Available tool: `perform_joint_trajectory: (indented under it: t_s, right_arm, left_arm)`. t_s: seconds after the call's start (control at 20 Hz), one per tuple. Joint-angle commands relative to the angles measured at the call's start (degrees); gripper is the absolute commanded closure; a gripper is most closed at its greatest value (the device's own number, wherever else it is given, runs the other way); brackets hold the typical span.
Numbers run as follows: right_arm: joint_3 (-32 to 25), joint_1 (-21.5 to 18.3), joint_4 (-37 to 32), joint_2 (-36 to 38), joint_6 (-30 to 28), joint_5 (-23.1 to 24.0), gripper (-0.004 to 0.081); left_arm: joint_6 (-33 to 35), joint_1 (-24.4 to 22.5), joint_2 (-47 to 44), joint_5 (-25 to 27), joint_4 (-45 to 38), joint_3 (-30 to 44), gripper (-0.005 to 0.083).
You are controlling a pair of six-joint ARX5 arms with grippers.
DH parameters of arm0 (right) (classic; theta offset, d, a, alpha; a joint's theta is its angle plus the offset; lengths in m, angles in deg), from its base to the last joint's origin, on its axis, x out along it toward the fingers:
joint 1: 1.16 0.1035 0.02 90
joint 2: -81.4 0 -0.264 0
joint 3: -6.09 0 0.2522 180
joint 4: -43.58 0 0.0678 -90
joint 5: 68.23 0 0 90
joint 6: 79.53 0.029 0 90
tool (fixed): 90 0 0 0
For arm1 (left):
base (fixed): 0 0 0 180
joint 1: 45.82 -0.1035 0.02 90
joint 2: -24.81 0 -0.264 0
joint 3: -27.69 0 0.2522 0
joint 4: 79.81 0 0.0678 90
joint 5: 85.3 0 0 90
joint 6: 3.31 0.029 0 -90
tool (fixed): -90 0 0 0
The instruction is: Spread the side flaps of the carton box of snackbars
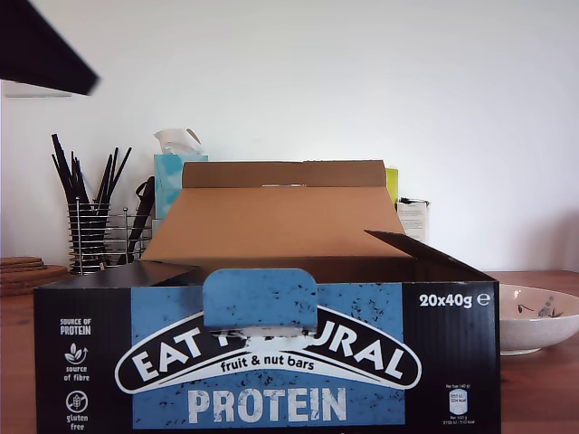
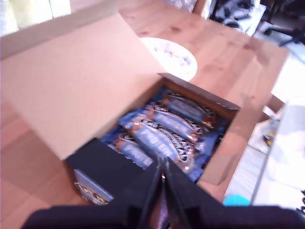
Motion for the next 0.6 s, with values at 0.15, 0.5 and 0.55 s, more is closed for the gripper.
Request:
perform_joint_trajectory:
  t_s: [0.15,0.5,0.55]
  right_arm:
    - [3.1,0.2,4.6,0.4,-1.8,0.1,0.0783]
    - [3.1,0.2,4.6,0.4,-2.0,0.1,0.0783]
    - [3.1,0.2,4.6,0.4,-2.3,0.1,0.0783]
  left_arm:
    - [-3.1,9.6,9.0,5.8,-8.3,0.0,0.0795]
    - [-4.1,18.5,22.4,9.1,-18.6,-2.0,0.0795]
    - [-4.0,19.3,24.2,9.7,-19.3,-3.1,0.0795]
